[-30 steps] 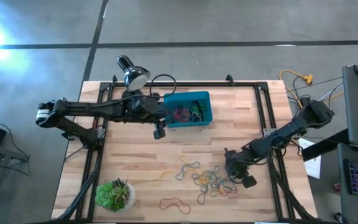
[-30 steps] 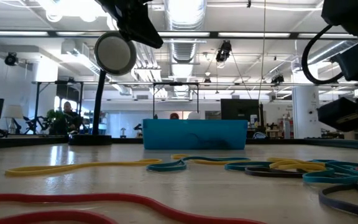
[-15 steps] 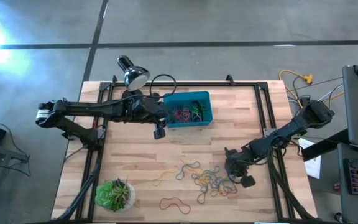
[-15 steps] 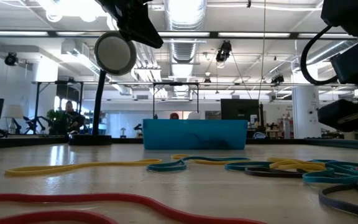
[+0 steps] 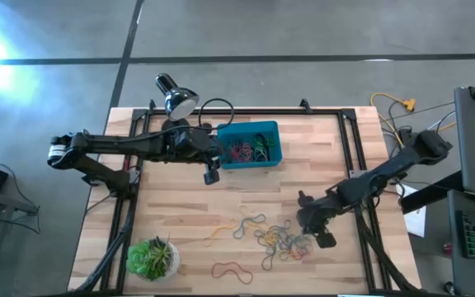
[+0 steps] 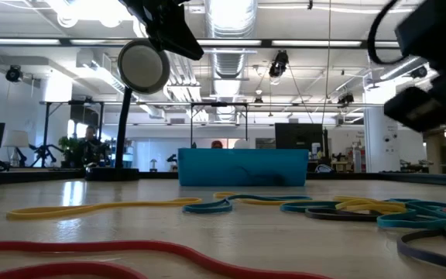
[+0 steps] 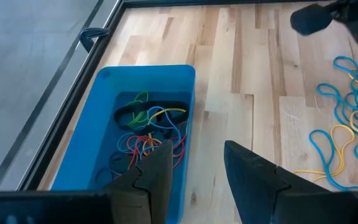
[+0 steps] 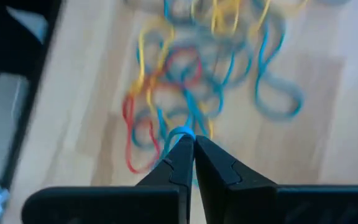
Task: Pick and place rubber bands into bin
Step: Put the blue rubber band into the blue bin
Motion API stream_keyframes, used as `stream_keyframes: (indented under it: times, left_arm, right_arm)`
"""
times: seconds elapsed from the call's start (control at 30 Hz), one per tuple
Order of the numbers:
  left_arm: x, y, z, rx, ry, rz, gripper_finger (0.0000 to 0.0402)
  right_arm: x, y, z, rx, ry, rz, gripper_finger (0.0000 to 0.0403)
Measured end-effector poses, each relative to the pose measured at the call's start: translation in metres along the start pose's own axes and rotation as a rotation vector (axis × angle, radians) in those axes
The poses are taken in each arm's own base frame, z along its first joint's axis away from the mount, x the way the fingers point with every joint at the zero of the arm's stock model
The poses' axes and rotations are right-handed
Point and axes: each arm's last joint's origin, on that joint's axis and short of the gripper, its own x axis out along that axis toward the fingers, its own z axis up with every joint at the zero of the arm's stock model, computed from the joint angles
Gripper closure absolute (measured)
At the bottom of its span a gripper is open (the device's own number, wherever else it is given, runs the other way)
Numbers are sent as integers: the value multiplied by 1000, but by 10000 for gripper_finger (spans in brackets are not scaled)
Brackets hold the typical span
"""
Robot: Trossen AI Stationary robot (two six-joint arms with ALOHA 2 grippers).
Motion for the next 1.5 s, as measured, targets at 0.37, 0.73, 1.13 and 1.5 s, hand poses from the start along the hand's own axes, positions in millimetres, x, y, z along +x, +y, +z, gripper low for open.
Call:
stream_keyframes:
  times: [0.37, 0.73, 1.13, 1.5]
  left_arm:
    - [0, 0, 0, 0, -4, 0, 272]
    - [0, 0, 1, -2, -11, 0, 272]
    - [0, 0, 3, -8, -31, 0, 272]
    - [0, 0, 9, -20, -92, 3, 272]
  right_arm:
    - [-60, 12, 29, 19, -239, -195, 395]
    - [-122, -4, 72, -7, -425, -485, 395]
    - [-181, -88, 93, 133, -513, -822, 395]
    - [-169, -173, 100, 227, -519, -779, 395]
